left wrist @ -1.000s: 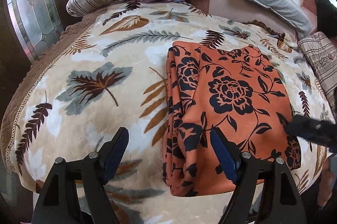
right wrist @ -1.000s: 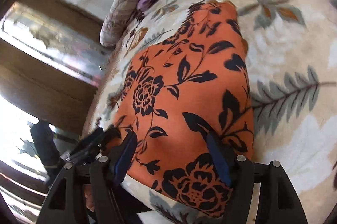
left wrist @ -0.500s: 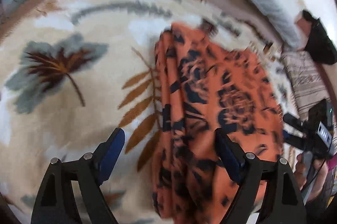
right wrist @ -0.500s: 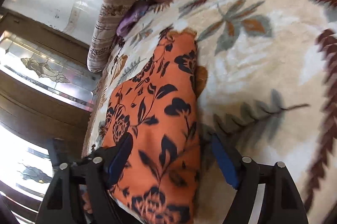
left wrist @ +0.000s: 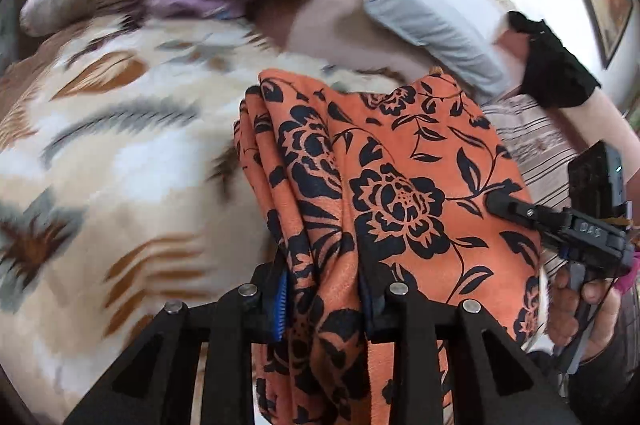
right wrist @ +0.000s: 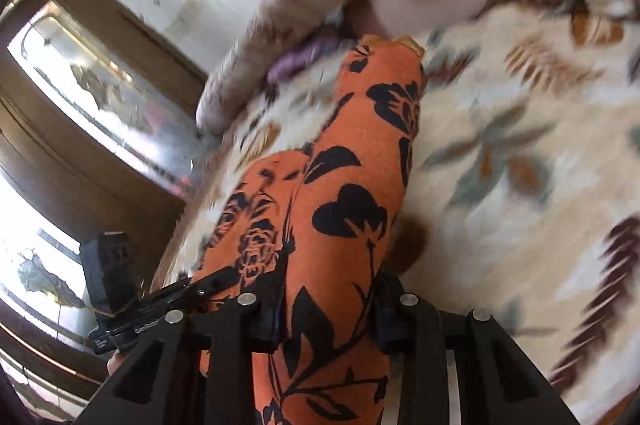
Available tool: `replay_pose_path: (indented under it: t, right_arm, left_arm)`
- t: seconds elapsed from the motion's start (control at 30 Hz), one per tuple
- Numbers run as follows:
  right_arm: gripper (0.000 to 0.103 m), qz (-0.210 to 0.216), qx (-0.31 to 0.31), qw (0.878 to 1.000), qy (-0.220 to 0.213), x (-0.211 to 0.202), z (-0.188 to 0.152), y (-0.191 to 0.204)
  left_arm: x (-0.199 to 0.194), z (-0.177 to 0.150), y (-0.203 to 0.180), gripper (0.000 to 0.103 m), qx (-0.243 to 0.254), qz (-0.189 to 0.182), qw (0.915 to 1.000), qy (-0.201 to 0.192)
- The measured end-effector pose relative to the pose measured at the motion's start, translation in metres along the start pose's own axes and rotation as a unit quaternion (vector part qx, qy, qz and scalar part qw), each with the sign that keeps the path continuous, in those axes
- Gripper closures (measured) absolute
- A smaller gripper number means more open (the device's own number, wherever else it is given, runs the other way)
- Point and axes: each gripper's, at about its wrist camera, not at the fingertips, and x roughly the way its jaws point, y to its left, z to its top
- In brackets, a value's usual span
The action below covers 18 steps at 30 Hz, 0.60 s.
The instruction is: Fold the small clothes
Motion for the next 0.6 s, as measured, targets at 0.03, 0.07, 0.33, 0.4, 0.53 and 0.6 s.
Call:
replay_pose_path:
  t: [0.03, 0.07, 0.33, 0.4, 0.53, 0.6]
  right_arm:
    - [0.069, 0.002, 0.01, 1.0, -0.002, -0.006, 0.003, -0.012]
    - [0.068, 0.003, 0.027, 1.0, 0.007, -0.008, 0.006, -0.032]
    - [0.043, -0.12, 0.121, 0.985, -0.005, -0.017, -0.027, -0.121]
    - [0.043, -0.122, 0.089, 0.988, -0.038, -0.034, -0.03, -0.097]
    - [0.029, -0.073, 0.035, 0.995, -0.056, -0.04, -0.032, -0.048]
    - [0.025, -0.07, 0.027, 0.996, -0.038, -0.025, -0.04, -0.043]
  left_arm:
    - [0.013, 0.005, -0.009, 0.071, 0.003, -0.003, 1.0, 0.005]
    - [0.027, 0.008, -0.016, 0.068, 0.005, -0.001, 0.9999, 0.014]
    - [0.077, -0.011, -0.031, 0.045, 0.035, 0.082, 0.9939, 0.065]
    - [0.058, -0.011, -0.034, 0.045, 0.044, 0.102, 0.9929, 0.043]
    - [0.04, -0.017, -0.038, 0.035, 0.053, 0.106, 0.9927, 0.02]
    - [0.041, -0.021, -0.041, 0.035, 0.054, 0.125, 0.9901, 0.033]
